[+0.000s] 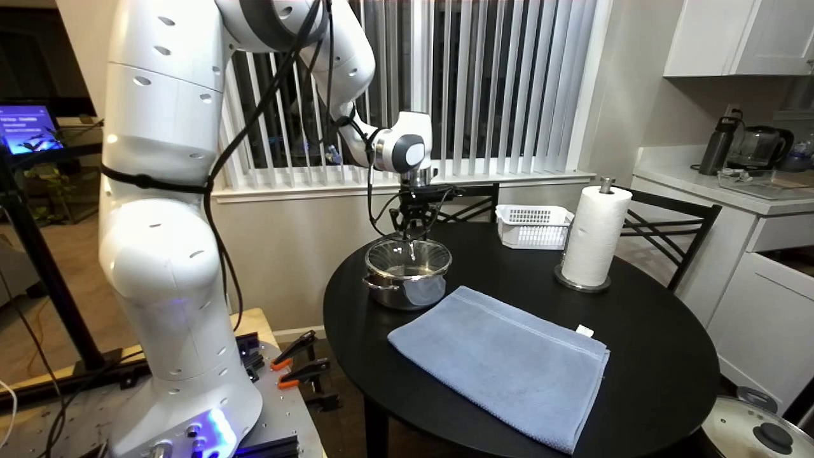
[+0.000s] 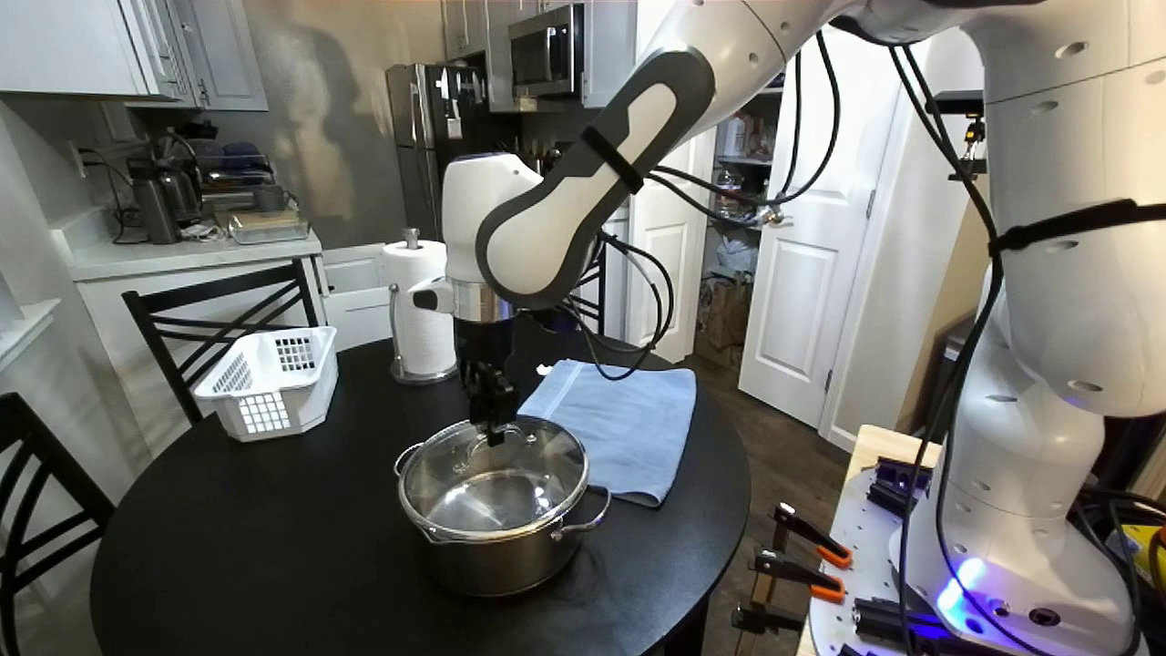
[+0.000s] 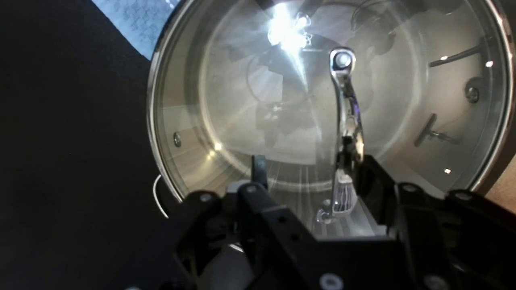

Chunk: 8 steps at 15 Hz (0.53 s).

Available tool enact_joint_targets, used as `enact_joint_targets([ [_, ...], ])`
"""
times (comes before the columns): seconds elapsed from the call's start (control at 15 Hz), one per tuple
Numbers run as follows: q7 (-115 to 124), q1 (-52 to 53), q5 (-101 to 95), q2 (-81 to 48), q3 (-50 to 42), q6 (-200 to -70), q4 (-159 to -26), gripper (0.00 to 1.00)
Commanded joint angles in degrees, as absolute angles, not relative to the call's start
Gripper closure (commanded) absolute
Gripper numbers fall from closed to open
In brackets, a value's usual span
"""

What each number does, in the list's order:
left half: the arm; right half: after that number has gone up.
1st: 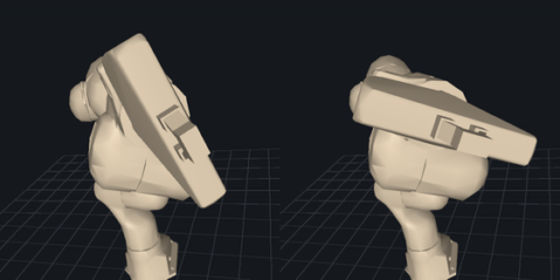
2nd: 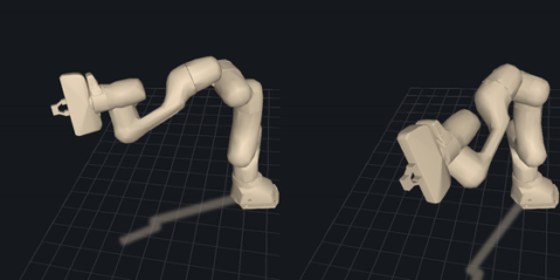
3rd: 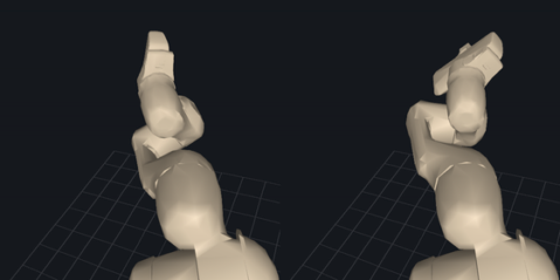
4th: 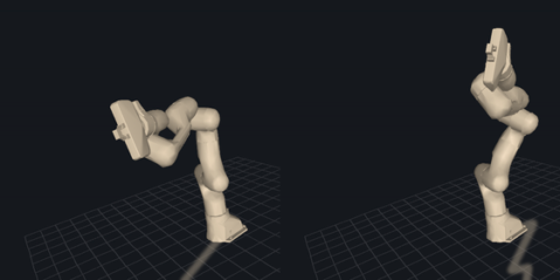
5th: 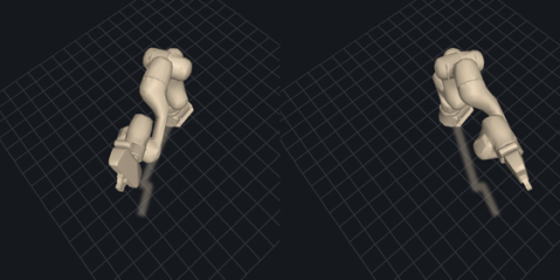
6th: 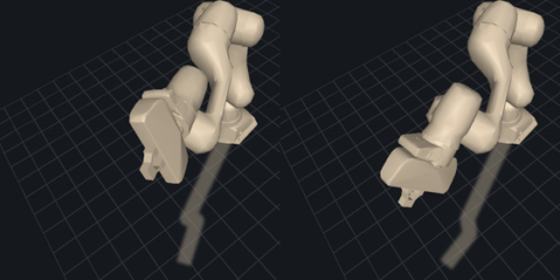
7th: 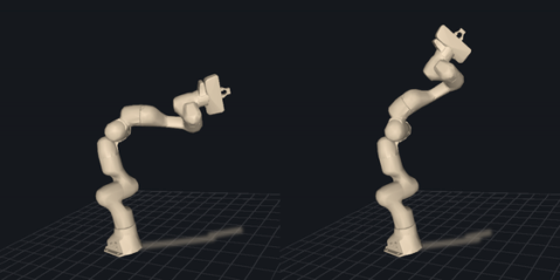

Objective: Lift the lid from the towel and use it to cover the pot

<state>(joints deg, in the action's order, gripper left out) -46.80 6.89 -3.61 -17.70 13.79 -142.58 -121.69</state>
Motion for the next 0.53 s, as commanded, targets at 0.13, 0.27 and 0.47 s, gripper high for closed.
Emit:
enact_joint_targets([
  [0.13, -45.1, 6.9, -4.6, -13.7, 13.3, -142.3, -124.3, 0.0],
  [0.27, -45.6, 6.8, -4.2, -12.4, 13.5, -142.8, -125.1, 0.0],
  [0.47, -46.4, 6.9, -3.8, -14.4, 13.5, -142.4, -122.7, 0.0],
])
